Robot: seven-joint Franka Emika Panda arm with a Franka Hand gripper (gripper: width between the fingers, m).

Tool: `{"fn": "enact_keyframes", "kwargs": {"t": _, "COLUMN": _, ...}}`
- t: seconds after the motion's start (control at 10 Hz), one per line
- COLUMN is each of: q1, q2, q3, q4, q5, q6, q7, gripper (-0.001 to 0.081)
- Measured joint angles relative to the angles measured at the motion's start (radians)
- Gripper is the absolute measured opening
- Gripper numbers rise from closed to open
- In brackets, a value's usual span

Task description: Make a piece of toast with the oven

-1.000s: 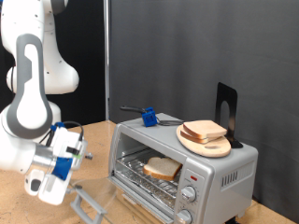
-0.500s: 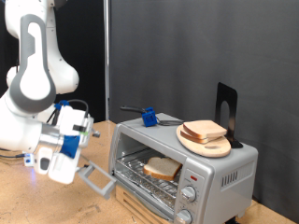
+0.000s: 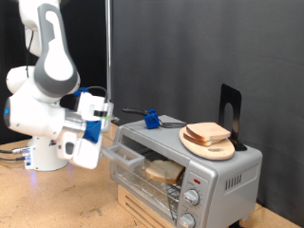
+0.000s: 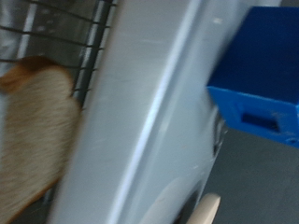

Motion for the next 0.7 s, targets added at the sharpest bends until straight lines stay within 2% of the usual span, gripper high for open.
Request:
{"fn": "enact_keyframes", "kwargs": {"t": 0.2, "q1": 0.022, "q2": -0.060, "q3": 0.040, "q4": -0.032, "q5": 0.023, "q6": 0.013, "q7": 0.058, "gripper": 0.0800}}
{"fn": "enact_keyframes", "kwargs": {"t": 0.4, "q1": 0.023, "q2": -0.115, "q3": 0.055, "q4": -0.060, "q5": 0.020, "q6": 0.031, "q7": 0.120, "gripper": 0.0800}}
{"fn": "enact_keyframes", "kwargs": {"t": 0.5, "q1": 0.014, "q2": -0.139, "q3": 0.049, "q4": -0.071, "q5": 0.005, "q6": 0.041, "q7": 0.142, "gripper": 0.0800}}
{"fn": "enact_keyframes", "kwargs": {"t": 0.7, "q1": -0.031, "q2": -0.171, "q3": 0.020, "q4": -0.083, "q5": -0.049, "q6": 0.051, "q7": 0.160, "gripper": 0.0800}}
